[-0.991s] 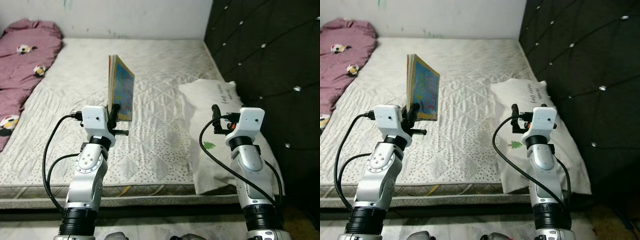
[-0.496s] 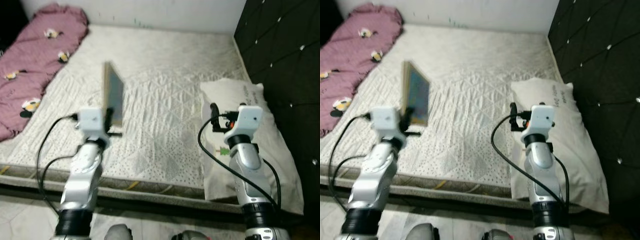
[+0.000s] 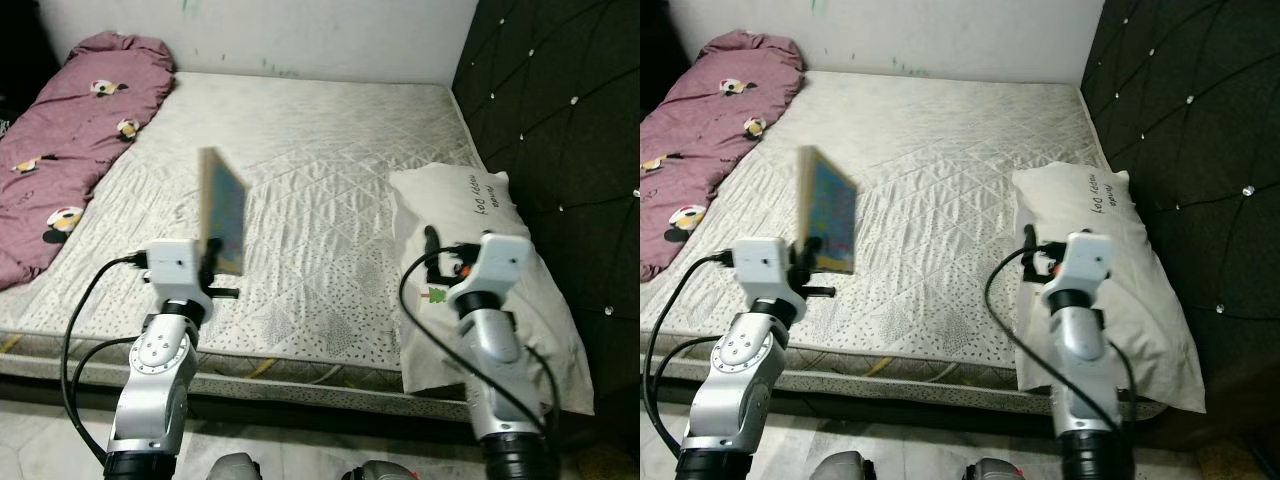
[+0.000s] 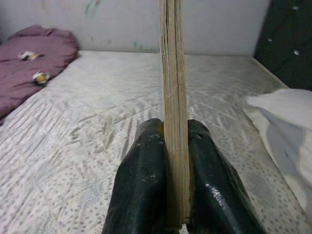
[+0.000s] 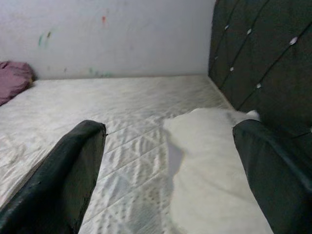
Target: Clean up the room
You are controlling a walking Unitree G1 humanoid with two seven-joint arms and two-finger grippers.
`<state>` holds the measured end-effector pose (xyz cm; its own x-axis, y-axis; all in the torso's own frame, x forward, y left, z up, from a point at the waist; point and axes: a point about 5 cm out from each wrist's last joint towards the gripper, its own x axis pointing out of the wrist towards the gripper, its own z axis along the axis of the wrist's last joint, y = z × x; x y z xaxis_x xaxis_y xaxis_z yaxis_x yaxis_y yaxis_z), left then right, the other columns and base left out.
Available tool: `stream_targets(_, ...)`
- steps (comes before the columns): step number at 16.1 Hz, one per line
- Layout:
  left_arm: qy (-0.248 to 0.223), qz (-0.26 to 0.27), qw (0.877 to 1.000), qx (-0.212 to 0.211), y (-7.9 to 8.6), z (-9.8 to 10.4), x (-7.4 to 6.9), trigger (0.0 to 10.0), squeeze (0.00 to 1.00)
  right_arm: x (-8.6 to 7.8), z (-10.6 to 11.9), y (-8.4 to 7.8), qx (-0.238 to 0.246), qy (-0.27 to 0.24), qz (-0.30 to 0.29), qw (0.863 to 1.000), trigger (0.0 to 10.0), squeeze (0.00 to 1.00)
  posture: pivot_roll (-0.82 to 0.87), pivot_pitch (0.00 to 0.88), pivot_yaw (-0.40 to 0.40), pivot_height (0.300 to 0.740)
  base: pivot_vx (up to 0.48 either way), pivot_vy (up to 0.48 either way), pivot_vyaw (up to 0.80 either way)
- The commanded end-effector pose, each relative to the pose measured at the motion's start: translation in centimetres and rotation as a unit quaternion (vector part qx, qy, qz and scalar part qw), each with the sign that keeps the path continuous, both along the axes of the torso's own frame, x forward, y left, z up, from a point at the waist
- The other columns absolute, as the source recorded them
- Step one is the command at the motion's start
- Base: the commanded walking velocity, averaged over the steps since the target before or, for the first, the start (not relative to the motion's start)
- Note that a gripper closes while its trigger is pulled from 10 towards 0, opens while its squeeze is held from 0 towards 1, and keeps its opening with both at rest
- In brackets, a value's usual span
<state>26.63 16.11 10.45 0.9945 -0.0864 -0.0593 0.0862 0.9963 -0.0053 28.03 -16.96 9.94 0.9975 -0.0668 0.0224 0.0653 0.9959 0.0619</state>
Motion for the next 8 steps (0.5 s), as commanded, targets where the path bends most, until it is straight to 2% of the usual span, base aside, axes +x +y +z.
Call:
stream_targets(1,-0.034,-0.003,0.999,0.008,0.1,1.3,-0.1,10.0,0.00,-0.1,0.5,0.2,-0.003,-0.006,0.002,1.000,10.0,0.00,0.00,0.000,-0.012,0.740,0.000,0.000,0.00)
stream_targets(3,-0.018,0.017,1.000,0.000,0.6,0.6,-1.0,10.0,0.00,-0.6,0.3,0.0,0.000,0.002,0.000,1.000,10.0,0.00,0.01,0.000,-0.011,0.740,0.000,0.000,0.00)
stream_targets(5,-0.002,0.018,1.000,0.013,1.2,-0.2,-2.6,10.0,0.00,-1.6,0.3,-0.3,-0.001,0.006,-0.006,1.000,10.0,0.00,0.01,0.000,-0.009,0.740,0.000,0.000,0.00)
stream_targets(7,0.004,0.023,1.000,0.019,1.7,-0.4,-3.1,10.0,0.00,-2.3,0.3,-0.5,-0.008,0.009,-0.006,1.000,10.0,0.00,0.01,0.000,-0.011,0.740,0.000,0.000,0.00)
stream_targets(8,0.007,0.028,0.999,0.022,2.1,-0.5,-3.5,10.0,0.00,-3.3,0.3,-1.0,-0.013,0.015,-0.010,1.000,10.0,0.00,0.01,0.000,-0.014,0.740,0.000,0.000,0.00)
